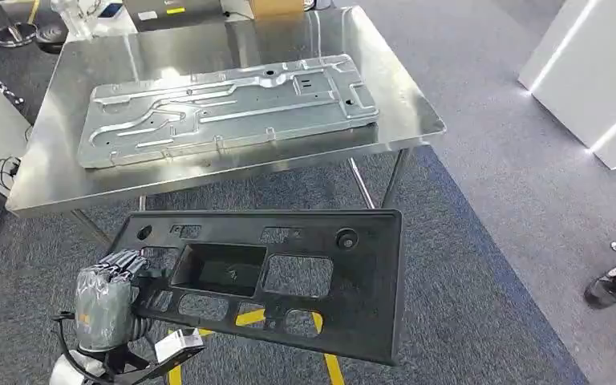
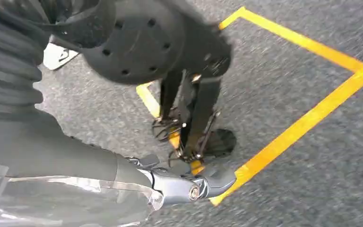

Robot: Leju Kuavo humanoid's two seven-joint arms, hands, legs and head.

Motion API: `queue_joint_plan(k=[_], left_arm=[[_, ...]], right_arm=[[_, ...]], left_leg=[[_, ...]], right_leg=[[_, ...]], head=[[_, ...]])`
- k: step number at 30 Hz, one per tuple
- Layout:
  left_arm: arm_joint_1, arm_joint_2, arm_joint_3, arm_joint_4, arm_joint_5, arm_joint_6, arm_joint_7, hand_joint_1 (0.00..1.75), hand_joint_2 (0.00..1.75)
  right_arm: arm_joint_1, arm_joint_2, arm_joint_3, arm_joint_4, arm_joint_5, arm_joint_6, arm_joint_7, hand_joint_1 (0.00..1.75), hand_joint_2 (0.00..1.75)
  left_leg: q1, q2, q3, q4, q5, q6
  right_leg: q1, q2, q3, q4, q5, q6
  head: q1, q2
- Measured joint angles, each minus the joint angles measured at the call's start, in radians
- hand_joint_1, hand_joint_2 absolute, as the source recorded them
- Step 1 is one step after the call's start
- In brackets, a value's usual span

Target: Take the parts from the cabinet and place them on the table.

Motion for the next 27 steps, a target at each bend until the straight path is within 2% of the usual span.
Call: queue_joint_plan(k=[1,3,5,6,8,9,10,11,13,14,15,16,17,19,20,21,22,24,25,26,27], left_arm=[[-0.001,0.000,0.000,-0.001,0.000,0.000,0.000,1.75,1.75],[-0.001,0.000,-0.002,-0.002,0.000,0.001,-0.001,1.75,1.75],[0.000,0.000,-0.004,-0.006,0.000,0.001,-0.002,1.75,1.75],[-0.002,0.000,-0.004,-0.006,0.000,0.001,-0.002,1.75,1.75],[-0.001,0.000,-0.004,-0.006,0.002,0.001,-0.002,1.75,1.75],[-0.001,0.000,-0.004,-0.006,0.001,0.001,-0.002,1.75,1.75],[0.000,0.000,-0.004,-0.006,0.001,0.001,-0.002,1.75,1.75],[0.000,0.000,-0.004,-0.006,0.001,0.001,-0.002,1.75,1.75],[0.000,0.000,-0.004,-0.006,0.001,0.001,-0.002,1.75,1.75],[0.000,0.000,-0.004,-0.006,0.001,0.001,-0.002,1.75,1.75],[0.001,0.000,-0.004,-0.006,0.001,0.001,-0.002,1.75,1.75],[0.001,0.000,-0.004,-0.008,0.001,0.002,-0.002,1.75,1.75],[0.000,0.000,-0.005,-0.010,0.001,0.002,-0.002,1.75,1.75],[0.000,0.000,-0.006,-0.013,0.002,0.002,-0.004,1.75,1.75],[0.002,0.000,-0.006,-0.013,0.002,0.003,-0.006,1.75,1.75],[0.000,0.000,-0.006,-0.013,0.003,0.003,-0.006,1.75,1.75],[-0.003,0.000,-0.006,-0.013,0.003,0.003,-0.006,1.75,1.75],[-0.004,-0.002,-0.012,-0.013,0.006,0.003,-0.007,1.75,1.75],[-0.003,-0.002,-0.014,-0.013,0.006,0.003,-0.007,1.75,1.75],[-0.002,-0.002,-0.016,-0.013,0.006,0.002,-0.007,1.75,1.75],[-0.002,-0.002,-0.017,-0.013,0.005,0.002,-0.007,1.75,1.75]], right_arm=[[-0.002,0.000,0.000,0.000,0.000,0.000,0.000,0.00,1.75],[-0.001,0.000,-0.002,0.000,0.000,0.000,-0.001,0.00,1.75],[-0.001,0.003,-0.002,0.000,0.000,0.000,-0.001,0.00,1.75],[0.001,0.003,-0.002,0.000,0.000,0.000,-0.001,0.00,1.75],[0.000,0.003,-0.003,-0.001,0.000,0.000,-0.001,0.00,1.75],[0.000,0.003,-0.003,-0.001,0.000,0.000,-0.001,0.00,1.75],[0.001,0.003,-0.003,-0.001,0.000,0.000,-0.001,0.00,1.75],[0.001,0.003,-0.003,-0.001,0.000,0.000,-0.001,0.00,1.75],[0.000,0.003,-0.003,-0.001,0.000,0.000,-0.001,0.00,1.75],[0.001,0.003,-0.003,-0.001,0.000,0.000,-0.001,0.00,1.75],[0.003,0.008,-0.003,0.000,0.000,0.000,0.000,0.00,1.75],[0.001,0.008,-0.003,-0.001,0.000,0.001,-0.001,0.00,1.75],[-0.001,0.008,-0.003,-0.001,0.000,0.001,-0.001,0.00,1.75],[-0.003,0.008,-0.003,-0.001,0.000,0.001,-0.001,0.00,1.75],[-0.006,0.008,-0.003,-0.002,0.001,0.001,-0.001,0.00,1.75],[-0.005,0.008,-0.003,-0.002,0.002,0.002,-0.003,0.00,1.75],[-0.007,0.008,-0.003,-0.002,0.003,0.003,-0.003,0.00,1.75],[-0.008,0.007,-0.003,-0.002,0.003,0.003,-0.005,0.00,1.75],[-0.007,0.006,-0.004,-0.002,0.004,0.001,-0.005,0.00,1.75],[-0.005,0.005,-0.004,-0.002,0.004,0.002,-0.005,0.00,1.75],[-0.003,0.005,-0.004,-0.002,0.005,0.001,-0.006,0.00,1.75]], left_leg=[[0.002,-0.001,0.001,-0.004,-0.002,-0.004],[0.005,-0.001,0.007,-0.009,-0.005,-0.014],[0.008,0.004,0.013,0.013,-0.019,-0.028],[0.009,0.007,-0.013,0.068,-0.044,-0.036],[0.015,0.007,-0.112,0.233,-0.108,-0.046],[0.016,0.007,-0.166,0.312,-0.125,-0.048],[0.016,0.007,-0.197,0.340,-0.110,-0.048],[0.015,0.007,-0.201,0.316,-0.071,-0.046],[0.012,0.007,-0.154,0.158,0.056,-0.031],[0.008,0.008,-0.126,0.065,0.114,-0.014],[0.003,0.011,-0.114,0.067,0.088,-0.006],[-0.001,0.013,-0.097,0.036,0.084,0.002],[-0.002,0.013,-0.095,0.033,0.076,0.002],[0.000,0.008,-0.073,0.007,0.068,0.016],[0.009,0.005,-0.053,-0.011,0.069,0.016],[0.009,0.007,-0.030,-0.025,0.065,0.021],[0.008,0.007,-0.023,-0.028,0.060,0.026],[0.007,0.006,-0.008,-0.027,0.044,0.027],[0.007,0.006,0.001,-0.026,0.035,0.027],[0.007,0.004,0.013,-0.026,0.025,0.025],[0.008,0.003,0.026,-0.024,0.015,0.023]], right_leg=[[-0.002,0.000,-0.001,0.006,-0.002,-0.007],[0.005,0.000,0.001,0.006,-0.009,-0.020],[-0.003,-0.001,0.019,-0.005,-0.012,-0.033],[-0.004,-0.003,0.028,-0.008,-0.017,-0.041],[-0.003,-0.003,0.038,-0.008,-0.028,-0.045],[-0.002,-0.003,0.046,-0.008,-0.036,-0.045],[-0.002,-0.002,0.056,-0.008,-0.045,-0.045],[-0.001,-0.002,0.069,-0.008,-0.054,-0.044],[0.003,-0.001,0.102,-0.009,-0.075,-0.041],[0.004,-0.002,0.117,-0.012,-0.087,-0.039],[0.007,-0.004,0.123,-0.016,-0.094,-0.034],[0.004,0.001,0.124,-0.021,-0.097,-0.025],[0.003,-0.004,0.126,-0.024,-0.100,-0.020],[0.006,-0.007,0.141,-0.012,-0.073,-0.004],[0.006,-0.007,0.134,0.006,-0.073,0.000],[0.004,-0.003,0.117,0.056,-0.068,0.002],[0.003,-0.002,0.083,0.106,-0.080,0.001],[0.003,-0.001,-0.025,0.237,-0.153,0.005],[0.002,-0.001,-0.066,0.271,-0.180,0.011],[0.002,-0.001,-0.089,0.269,-0.177,0.013],[0.002,-0.001,-0.092,0.238,-0.153,0.015]], head=[[-0.002,0.000],[-0.001,0.000],[-0.001,0.000],[-0.002,0.000],[-0.002,0.000],[-0.002,0.000],[-0.002,0.000],[-0.002,0.000],[-0.002,0.000],[-0.002,0.000],[0.001,0.000],[-0.003,0.000],[-0.001,0.000],[0.000,0.000],[-0.002,0.000],[0.000,-0.001],[0.000,0.000],[0.000,0.000],[0.000,0.000],[0.000,0.000],[0.000,0.000]])
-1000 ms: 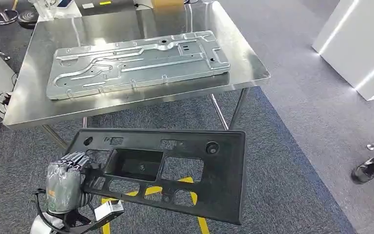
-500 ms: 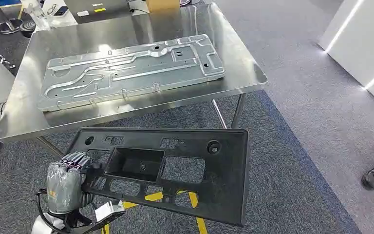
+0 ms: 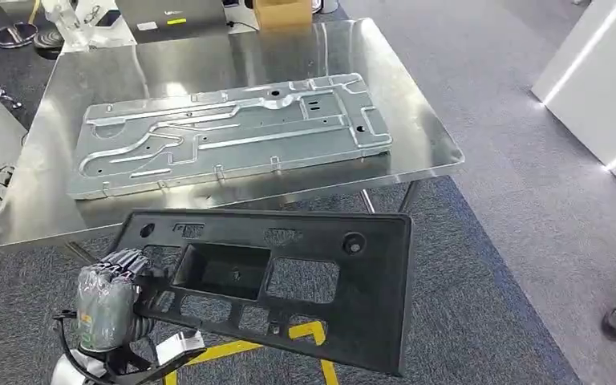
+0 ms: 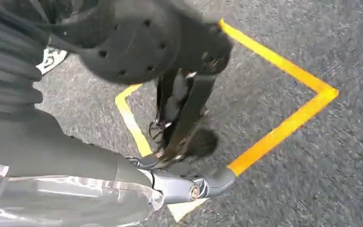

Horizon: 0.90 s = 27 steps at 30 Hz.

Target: Take the parts from the cabinet and place them on the table.

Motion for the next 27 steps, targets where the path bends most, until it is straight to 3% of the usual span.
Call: queue_joint_plan(k=[1,3,4,5,8,9,10,13,14,15,16,18,19,20,21,22,23,24,27], left_arm=[[0.000,0.000,-0.002,0.000,0.000,0.000,0.000,1.75,1.75],[0.000,0.000,-0.004,0.000,0.001,-0.002,0.000,1.75,1.75],[-0.001,0.000,-0.004,0.000,0.002,-0.003,0.000,1.75,1.75],[-0.005,0.000,-0.004,0.000,0.002,-0.005,0.002,1.75,1.75],[-0.009,-0.001,-0.005,0.000,0.012,-0.013,0.006,1.75,1.75],[-0.010,0.000,-0.005,0.001,0.016,-0.017,0.007,1.75,1.75],[-0.018,-0.001,-0.005,0.001,0.021,-0.022,0.009,1.75,1.75],[-0.028,0.000,-0.005,0.011,0.039,-0.043,0.015,1.75,1.75],[-0.031,0.000,-0.005,0.017,0.046,-0.051,0.016,1.75,1.75],[-0.035,0.000,-0.005,0.023,0.052,-0.058,0.016,1.75,1.75],[-0.041,0.000,-0.005,0.028,0.061,-0.069,0.018,1.75,1.75],[-0.057,0.002,-0.005,0.040,0.110,-0.123,0.021,1.75,1.75],[-0.071,0.004,-0.005,0.057,0.159,-0.162,0.023,1.75,1.75],[-0.092,0.005,-0.005,0.077,0.210,-0.207,0.021,1.75,1.75],[-0.118,0.005,-0.006,0.102,0.275,-0.254,0.013,1.75,1.75],[-0.141,0.005,-0.005,0.126,0.314,-0.274,0.008,1.75,1.75],[-0.164,0.006,-0.005,0.155,0.343,-0.288,0.000,1.75,1.75],[-0.180,0.007,-0.003,0.171,0.351,-0.292,-0.003,1.75,1.75],[-0.215,0.007,-0.002,0.209,0.358,-0.298,-0.008,1.75,1.75]], right_arm=[[0.002,0.000,0.000,0.000,0.002,0.000,0.000,0.00,1.75],[0.006,-0.001,0.000,0.000,0.002,0.000,0.000,0.00,1.75],[0.004,0.000,-0.001,0.000,0.002,-0.002,0.001,0.00,1.75],[0.002,0.000,-0.001,0.000,0.003,-0.003,0.002,0.00,1.75],[0.003,0.000,-0.001,-0.001,0.005,-0.004,0.002,0.00,1.75],[0.004,0.001,-0.001,-0.001,0.005,-0.002,0.002,0.00,1.75],[0.004,0.000,-0.001,-0.001,0.006,-0.002,0.002,0.00,1.75],[0.002,0.000,-0.002,-0.002,0.009,0.000,0.002,0.00,1.75],[0.003,0.000,-0.003,-0.002,0.010,0.000,0.001,0.00,1.75],[0.004,0.000,-0.004,-0.002,0.011,0.000,0.001,0.00,1.75],[0.003,0.000,-0.005,-0.002,0.011,0.000,0.001,0.00,1.75],[0.003,0.000,-0.006,-0.002,0.014,0.002,0.001,0.00,1.75],[0.003,0.001,-0.007,-0.002,0.017,0.003,0.002,0.00,1.75],[0.000,0.001,-0.007,-0.002,0.020,0.005,0.002,0.00,1.75],[-0.004,0.000,-0.007,-0.002,0.024,0.006,0.002,0.00,1.75],[-0.004,-0.002,-0.007,-0.002,0.027,0.009,0.001,0.00,1.75],[-0.006,-0.002,-0.007,-0.002,0.030,0.009,0.002,0.00,1.75],[-0.006,-0.003,-0.007,-0.002,0.031,0.009,0.002,0.00,1.75],[-0.006,-0.003,-0.007,-0.002,0.031,0.009,0.002,0.00,1.75]], left_leg=[[0.001,0.000,0.017,0.001,-0.013,-0.004],[0.002,0.002,0.042,0.002,-0.042,-0.015],[-0.001,0.003,0.057,0.007,-0.052,-0.022],[-0.002,0.002,0.049,0.005,-0.059,-0.029],[-0.003,0.002,0.069,0.016,-0.061,-0.043],[0.000,0.003,0.055,0.053,-0.063,-0.047],[0.001,0.004,0.021,0.115,-0.078,-0.053],[0.008,0.004,-0.123,0.315,-0.177,-0.066],[0.009,0.004,-0.147,0.328,-0.180,-0.067],[0.009,0.005,-0.153,0.303,-0.156,-0.065],[0.009,0.004,-0.141,0.240,-0.104,-0.063],[0.006,0.005,-0.102,0.076,0.043,-0.049],[-0.002,0.006,-0.109,0.064,0.042,-0.043],[-0.007,0.006,-0.115,0.052,0.010,-0.040],[-0.007,0.004,-0.108,0.048,0.039,-0.036],[0.002,0.002,-0.108,0.044,0.064,-0.055],[-0.001,0.002,-0.106,0.044,0.058,-0.059],[-0.004,0.003,-0.106,0.045,0.055,-0.048],[-0.004,0.003,-0.106,0.044,0.054,-0.045]], right_leg=[[0.000,0.000,0.012,-0.065,0.050,-0.002],[-0.001,-0.002,0.048,-0.219,0.204,-0.008],[0.005,-0.003,0.038,-0.212,0.183,-0.018],[0.007,-0.004,0.042,-0.211,0.179,-0.031],[0.003,0.003,0.061,-0.219,0.177,-0.054],[0.002,0.001,0.071,-0.226,0.172,-0.061],[0.001,0.001,0.078,-0.228,0.167,-0.067],[0.001,0.003,0.095,-0.228,0.148,-0.068],[0.002,0.003,0.104,-0.228,0.141,-0.067],[0.002,0.004,0.115,-0.228,0.134,-0.066],[0.002,0.005,0.129,-0.228,0.126,-0.064],[0.003,0.004,0.148,-0.229,0.112,-0.059],[0.004,0.004,0.154,-0.228,0.109,-0.055],[0.003,0.007,0.146,-0.229,0.107,-0.049],[0.004,0.004,0.143,-0.231,0.103,-0.042],[0.011,0.001,0.146,-0.226,0.090,-0.055],[0.009,0.000,0.147,-0.228,0.100,-0.067],[0.008,0.001,0.148,-0.231,0.099,-0.061],[0.007,0.002,0.154,-0.242,0.100,-0.055]], head=[[0.000,0.000],[0.000,0.000],[0.000,0.000],[0.000,0.000],[0.000,0.000],[0.000,0.000],[-0.003,0.000],[-0.002,0.000],[-0.002,0.000],[-0.002,0.000],[-0.002,0.000],[-0.002,0.000],[0.000,0.000],[-0.003,0.000],[-0.003,0.000],[-0.002,0.000],[-0.002,0.000],[-0.002,0.000],[-0.002,0.000]])
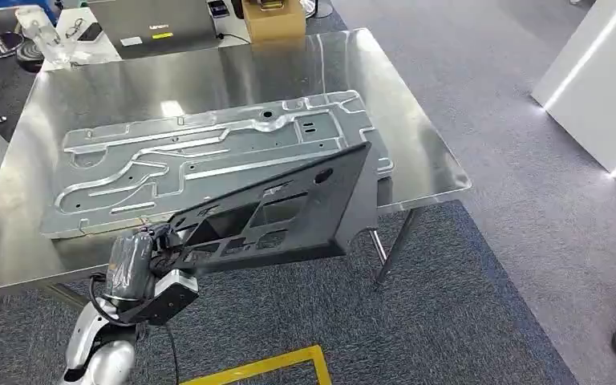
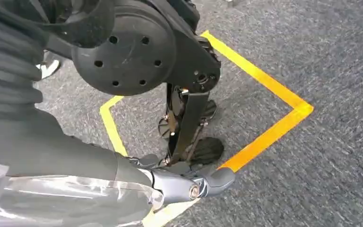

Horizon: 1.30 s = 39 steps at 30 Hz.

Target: Take the parts from the cabinet and place them on the table.

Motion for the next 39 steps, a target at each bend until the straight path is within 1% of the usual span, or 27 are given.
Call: queue_joint_plan(k=[1,4,6,7,8,11,18,20,22,23,25,27,28,30,31,32,33,34,35,36,39], left_arm=[[-0.005,0.000,0.000,0.009,0.000,0.000,-0.002,1.75,1.75],[-0.013,0.000,0.000,0.027,0.000,0.000,-0.002,1.75,1.75],[-0.016,0.000,0.000,0.036,0.000,0.000,-0.002,1.75,1.75],[-0.017,0.000,0.000,0.039,0.000,0.000,-0.002,1.75,1.75],[-0.017,0.000,0.000,0.043,0.000,0.000,-0.002,1.75,1.75],[-0.019,0.000,0.000,0.052,0.000,0.000,-0.003,1.75,1.75],[-0.021,0.000,0.000,0.061,0.000,0.000,-0.003,1.75,1.75],[-0.027,0.000,0.000,0.065,0.028,-0.020,-0.002,1.75,1.75],[-0.058,-0.002,0.000,0.089,0.060,-0.030,-0.005,1.75,1.75],[-0.085,-0.003,0.000,0.117,0.068,-0.027,-0.010,1.75,1.75],[-0.149,-0.012,0.003,0.177,0.074,-0.002,-0.028,1.75,1.75],[-0.211,-0.029,0.008,0.243,0.104,0.049,-0.062,1.75,1.75],[-0.238,-0.041,0.014,0.269,0.141,0.090,-0.097,1.75,1.75],[-0.262,-0.074,0.045,0.285,0.224,0.211,-0.212,1.75,1.75],[-0.265,-0.101,0.071,0.281,0.218,0.267,-0.296,1.75,1.75],[-0.257,-0.129,0.113,0.253,0.174,0.300,-0.380,1.75,1.75],[-0.233,-0.160,0.159,0.191,0.101,0.308,-0.445,1.75,1.75],[-0.213,-0.209,0.217,0.079,-0.024,0.315,-0.506,1.75,1.75],[-0.207,-0.236,0.255,-0.005,-0.112,0.322,-0.534,1.75,1.75],[-0.207,-0.266,0.279,-0.057,-0.147,0.324,-0.539,1.75,1.75],[-0.184,-0.304,0.334,-0.167,-0.166,0.324,-0.541,1.75,1.75]], right_arm=[[0.000,-0.001,0.000,0.000,0.000,0.000,0.000,0.00,1.75],[0.001,-0.005,0.000,0.000,0.000,0.000,0.000,0.00,1.75],[0.000,-0.005,0.000,0.000,0.000,0.000,0.000,0.00,1.75],[0.000,-0.005,0.000,0.000,0.000,0.000,0.000,0.00,1.75],[0.000,-0.005,0.000,0.000,0.000,0.000,0.000,0.00,1.75],[0.000,-0.005,0.000,0.000,0.000,0.000,0.000,0.00,1.75],[0.000,-0.005,0.000,0.000,0.000,0.000,0.000,0.00,1.75],[0.000,-0.005,0.000,0.000,0.004,0.000,-0.001,0.00,1.75],[0.000,-0.006,0.000,0.000,0.014,0.003,-0.003,0.00,1.75],[-0.001,-0.007,0.000,0.000,0.020,0.004,-0.005,0.00,1.75],[-0.003,-0.009,0.000,0.000,0.027,0.005,-0.010,0.00,1.75],[-0.005,-0.011,0.000,0.000,0.033,0.005,-0.014,0.00,1.75],[-0.006,-0.012,0.000,0.000,0.033,0.005,-0.017,0.00,1.75],[-0.006,-0.013,0.000,0.000,0.028,0.002,-0.018,0.00,1.75],[-0.005,-0.013,0.000,0.000,0.026,0.000,-0.018,0.00,1.75],[-0.002,-0.013,-0.001,0.000,0.029,0.000,-0.011,0.00,1.75],[-0.001,-0.013,-0.001,0.000,0.037,0.002,-0.003,0.00,1.75],[0.001,-0.016,-0.001,0.000,0.044,0.007,0.001,0.00,1.75],[0.004,-0.016,-0.001,0.000,0.047,0.012,0.001,0.00,1.75],[0.003,-0.017,-0.001,0.000,0.050,0.015,0.001,0.00,1.75],[0.002,-0.018,-0.001,0.000,0.052,0.023,-0.005,0.00,1.75]], left_leg=[[0.000,0.000,0.000,0.000,-0.002,0.004],[0.000,0.000,0.001,0.000,-0.004,0.007],[0.000,0.000,0.001,0.000,-0.006,0.010],[0.000,0.000,0.002,0.000,-0.007,0.011],[0.000,0.000,0.002,0.000,-0.007,0.011],[-0.001,0.000,0.002,0.000,-0.007,0.012],[-0.001,0.000,0.002,0.000,-0.007,0.012],[0.000,0.000,0.003,0.000,-0.007,0.012],[0.000,0.000,0.003,0.000,-0.007,0.012],[0.000,-0.001,0.003,0.000,-0.007,0.011],[0.000,-0.001,0.003,0.000,-0.007,0.011],[0.000,-0.001,0.003,0.000,-0.006,0.012],[0.000,-0.001,0.003,0.000,-0.006,0.012],[0.000,0.001,0.003,0.000,-0.006,0.012],[0.000,0.001,0.003,0.000,-0.006,0.012],[0.000,0.001,0.003,0.000,-0.006,0.012],[0.000,0.001,0.002,0.000,-0.006,0.013],[0.000,0.001,0.001,0.000,-0.007,0.013],[-0.001,0.001,0.001,0.000,-0.008,0.013],[-0.001,0.000,0.002,0.000,-0.009,0.014],[-0.002,0.001,0.005,0.000,-0.012,0.015]], right_leg=[[0.000,0.000,0.001,-0.003,0.001,0.001],[0.000,0.001,0.005,-0.008,0.000,0.006],[-0.001,0.001,0.007,-0.011,-0.001,0.013],[-0.001,0.001,0.007,-0.012,-0.001,0.013],[-0.001,0.001,0.007,-0.012,-0.001,0.013],[-0.001,0.001,0.007,-0.012,-0.001,0.018],[-0.001,0.001,0.007,-0.012,-0.001,0.020],[-0.001,0.001,0.007,-0.012,-0.001,0.020],[-0.001,0.000,0.007,-0.012,-0.001,0.020],[-0.001,0.000,0.008,-0.012,-0.001,0.020],[-0.001,0.000,0.008,-0.012,-0.001,0.020],[0.000,0.000,0.008,-0.012,0.000,0.021],[0.000,0.000,0.009,-0.012,0.000,0.021],[-0.001,0.003,0.009,-0.011,0.000,0.022],[-0.001,0.003,0.010,-0.011,0.001,0.022],[-0.001,0.003,0.010,-0.011,0.001,0.022],[-0.001,0.004,0.009,-0.011,0.001,0.022],[-0.001,0.004,0.008,-0.012,0.000,0.022],[-0.001,0.004,0.009,-0.013,-0.002,0.024],[-0.002,0.003,0.011,-0.014,-0.002,0.025],[-0.002,0.005,0.012,-0.014,-0.003,0.026]], head=[[0.000,0.000],[0.000,0.000],[0.000,0.000],[0.000,0.000],[0.000,0.000],[0.000,0.000],[0.000,0.000],[0.000,0.000],[0.000,0.000],[0.000,0.000],[0.000,0.000],[0.000,0.000],[0.000,0.000],[0.000,0.000],[0.000,0.000],[0.000,0.000],[0.000,0.000],[0.000,0.000],[0.000,0.000],[0.000,0.000],[-0.001,0.000]])
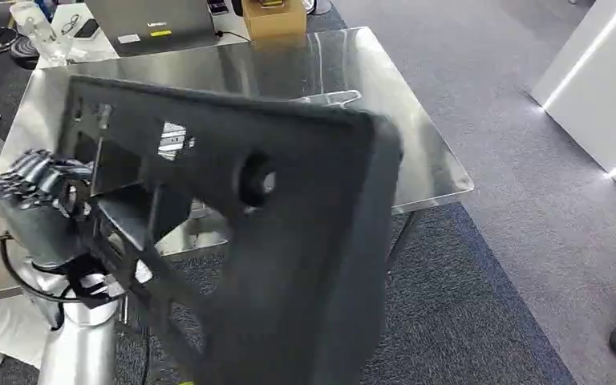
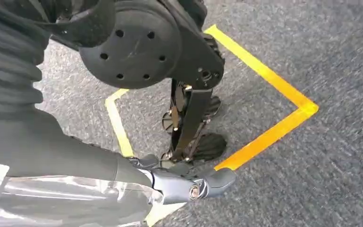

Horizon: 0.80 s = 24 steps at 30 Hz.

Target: Take the parts from the cabinet and place them on the table.

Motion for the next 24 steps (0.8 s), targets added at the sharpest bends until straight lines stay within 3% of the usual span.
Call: queue_joint_plan(k=[5,13,21,24], left_arm=[[0.016,-0.042,0.039,-0.106,-0.008,0.000,0.000,1.75,1.75],[0.025,-0.057,0.059,-0.173,-0.022,-0.001,0.000,1.75,1.75],[0.007,-0.070,0.060,-0.178,-0.270,-0.003,0.000,1.75,1.75],[-0.012,-0.071,0.062,-0.165,-0.306,-0.003,0.000,1.75,1.75]], right_arm=[[-0.004,-0.007,0.000,0.002,0.005,0.024,-0.030,0.00,1.75],[-0.006,-0.011,0.000,0.005,0.011,0.004,0.001,0.00,1.75],[-0.012,-0.015,0.007,0.009,0.032,0.024,-0.017,0.00,1.75],[-0.016,-0.016,0.011,0.010,0.035,0.031,-0.020,0.00,1.75]], left_leg=[[0.000,-0.001,0.002,0.000,0.000,0.000],[0.000,-0.002,0.003,0.000,0.001,0.000],[0.000,-0.002,0.003,0.000,0.001,0.000],[0.000,-0.001,0.003,0.000,0.001,0.000]], right_leg=[[0.000,-0.003,0.002,0.000,-0.001,0.002],[0.000,-0.003,0.004,0.000,-0.001,0.002],[0.000,-0.003,0.003,0.000,-0.001,0.002],[0.000,-0.003,0.003,0.000,-0.001,0.002]], head=[[0.000,0.000],[0.000,0.000],[0.000,0.000],[0.000,0.000]])
